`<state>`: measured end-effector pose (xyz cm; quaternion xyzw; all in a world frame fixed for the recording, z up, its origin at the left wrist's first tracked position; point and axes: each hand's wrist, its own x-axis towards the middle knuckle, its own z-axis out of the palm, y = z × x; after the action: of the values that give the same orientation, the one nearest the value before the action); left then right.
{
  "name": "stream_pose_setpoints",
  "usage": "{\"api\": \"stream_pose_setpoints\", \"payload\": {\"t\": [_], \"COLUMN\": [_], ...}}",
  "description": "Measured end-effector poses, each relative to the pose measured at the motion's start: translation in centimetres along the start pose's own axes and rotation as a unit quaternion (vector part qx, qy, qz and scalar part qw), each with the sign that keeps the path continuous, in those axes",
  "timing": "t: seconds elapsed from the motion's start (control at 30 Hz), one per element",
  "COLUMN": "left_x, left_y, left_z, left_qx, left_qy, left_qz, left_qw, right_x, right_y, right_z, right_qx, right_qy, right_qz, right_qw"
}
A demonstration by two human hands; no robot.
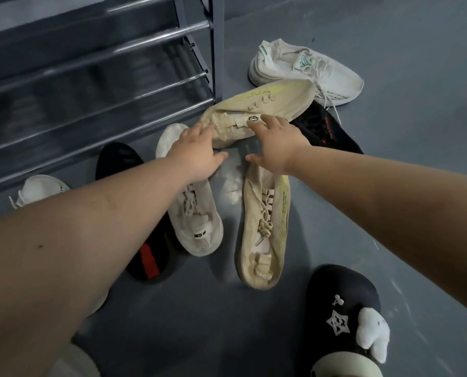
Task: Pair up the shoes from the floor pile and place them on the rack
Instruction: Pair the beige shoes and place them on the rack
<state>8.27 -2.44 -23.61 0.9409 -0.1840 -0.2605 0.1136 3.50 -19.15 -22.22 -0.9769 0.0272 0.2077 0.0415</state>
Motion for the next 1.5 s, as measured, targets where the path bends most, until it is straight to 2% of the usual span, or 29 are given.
{"api": "stream_pose_setpoints", "payload": {"t": [0.17,0.33,0.43,0.6,0.77,0.93,0.97,1.07,1.13,1.17,1.3,1.33,1.4,1.5], "left_x": [2.8,4.7,5.2,4.7,3.6,1.7,1.3,-0.4,-1.3,-1.9,-4.4,-5.0,-6.3,-7.9], "left_y": [-0.4,-1.1,-1.1,-1.5,-1.3,0.6,0.9,1.9,2.1,2.2,3.1,3.1,2.9,1.7], "left_z": [0.5,0.5,0.7,1.2,2.0,2.8,3.2,4.0,4.7,5.1,5.6,5.7,5.8,5.4], "left_qx": [-0.063,-0.15,-0.155,-0.124,-0.157,-0.292,-0.333,-0.486,-0.528,-0.542,-0.606,-0.612,-0.632,-0.668], "left_qy": [0.028,0.011,0.005,0.003,0.013,0.017,0.021,0.02,0.007,0.002,-0.012,-0.013,-0.023,-0.066], "left_qz": [-0.056,-0.128,-0.147,-0.115,-0.136,-0.124,-0.122,-0.128,-0.122,-0.118,-0.127,-0.126,-0.13,-0.146], "left_qw": [0.996,0.98,0.977,0.986,0.978,0.948,0.935,0.864,0.84,0.832,0.785,0.781,0.763,0.727], "right_x": [1.5,2.6,3.2,2.9,1.4,-1.3,-1.8,-3.6,-4.8,-5.3,-6.6,-6.7,-7.2,-8.4], "right_y": [1.0,1.6,1.6,2.5,2.8,2.9,2.8,2.5,1.7,1.2,-0.7,-0.9,-1.1,-1.7], "right_z": [0.2,0.2,0.4,0.4,0.8,0.4,0.4,0.8,1.5,1.9,3.8,4.0,4.3,4.3], "right_qx": [-0.031,0.001,0.062,0.148,0.282,0.377,0.387,0.409,0.464,0.509,0.721,0.745,0.758,0.787], "right_qy": [0.002,0.019,0.042,0.067,0.119,0.177,0.191,0.22,0.213,0.203,0.099,0.072,0.045,0.019], "right_qz": [-0.004,-0.009,0.006,0.017,0.04,0.067,0.073,0.1,0.146,0.178,0.274,0.271,0.248,0.234], "right_qw": [1.0,1.0,0.997,0.987,0.951,0.906,0.899,0.88,0.847,0.817,0.629,0.605,0.601,0.571]}}
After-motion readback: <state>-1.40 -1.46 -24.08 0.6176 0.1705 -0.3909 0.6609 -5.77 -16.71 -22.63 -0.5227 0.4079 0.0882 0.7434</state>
